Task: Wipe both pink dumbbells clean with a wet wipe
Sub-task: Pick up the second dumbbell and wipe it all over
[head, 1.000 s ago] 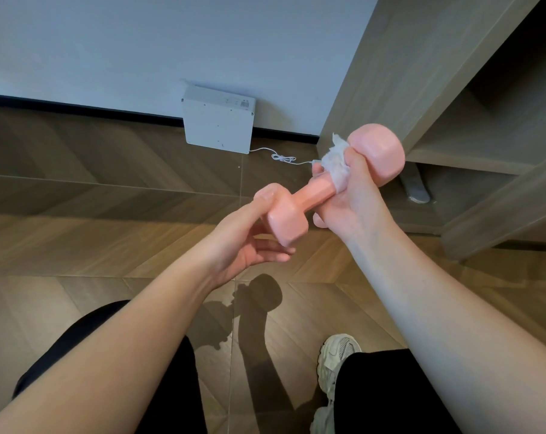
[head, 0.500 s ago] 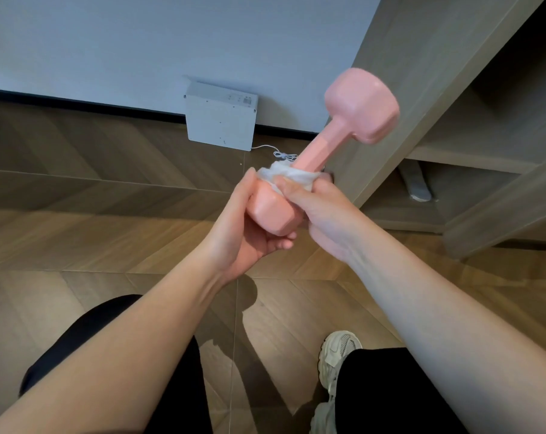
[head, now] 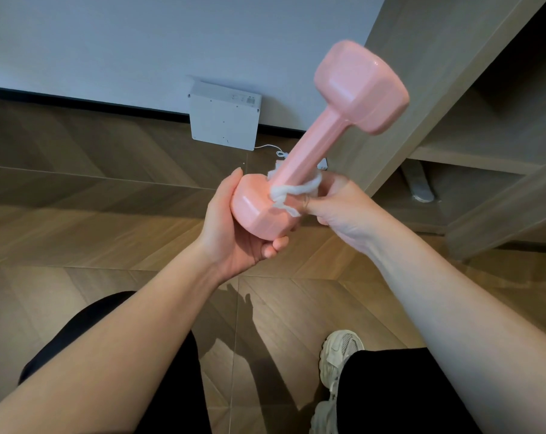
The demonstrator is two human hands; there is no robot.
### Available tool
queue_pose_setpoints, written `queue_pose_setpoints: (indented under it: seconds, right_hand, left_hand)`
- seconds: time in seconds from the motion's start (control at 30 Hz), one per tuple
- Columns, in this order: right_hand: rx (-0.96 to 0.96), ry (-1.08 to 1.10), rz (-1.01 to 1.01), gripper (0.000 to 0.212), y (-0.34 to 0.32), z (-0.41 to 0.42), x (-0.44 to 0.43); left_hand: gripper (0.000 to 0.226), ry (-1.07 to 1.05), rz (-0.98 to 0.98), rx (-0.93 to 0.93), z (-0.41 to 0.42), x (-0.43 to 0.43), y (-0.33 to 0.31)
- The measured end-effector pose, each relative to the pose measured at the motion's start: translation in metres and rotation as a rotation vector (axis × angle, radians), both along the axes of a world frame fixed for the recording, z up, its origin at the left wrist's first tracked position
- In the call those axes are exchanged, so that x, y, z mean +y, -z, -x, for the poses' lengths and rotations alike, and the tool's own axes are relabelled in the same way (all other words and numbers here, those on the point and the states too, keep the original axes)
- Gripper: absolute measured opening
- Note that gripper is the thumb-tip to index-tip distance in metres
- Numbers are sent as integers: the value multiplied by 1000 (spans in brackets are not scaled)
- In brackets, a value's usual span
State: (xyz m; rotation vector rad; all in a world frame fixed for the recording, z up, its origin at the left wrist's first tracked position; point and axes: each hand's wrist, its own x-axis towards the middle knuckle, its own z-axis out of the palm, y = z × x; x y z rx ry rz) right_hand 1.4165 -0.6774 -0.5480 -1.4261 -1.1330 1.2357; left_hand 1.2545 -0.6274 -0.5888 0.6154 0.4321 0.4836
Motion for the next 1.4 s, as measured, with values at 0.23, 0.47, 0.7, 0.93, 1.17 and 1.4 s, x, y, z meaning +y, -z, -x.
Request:
queue_pose_setpoints:
  seconds: [0.23, 0.47, 0.7, 0.93, 1.17, 1.4]
  right_hand:
    - [-221, 200, -55, 5, 11, 7, -4]
    - [-49, 157, -63, 18, 10, 13, 0]
    - [-29, -20, 34, 43, 4, 0, 8]
    - [-20, -96, 90, 59, 7, 6, 13]
    - [111, 167, -65, 23, 13, 38, 5]
    - [89, 515, 40, 20, -3, 57, 18]
  left_hand:
    - [72, -115, -93, 16, 2, 3, 0]
    - [73, -146, -49, 1, -3, 1, 2]
    - [75, 83, 109, 27, -1, 3, 1]
    - [72, 164, 170, 86, 6, 5, 8]
    - [72, -152, -113, 78, -4, 1, 8]
    - [45, -411, -303, 62, -21, -10, -2]
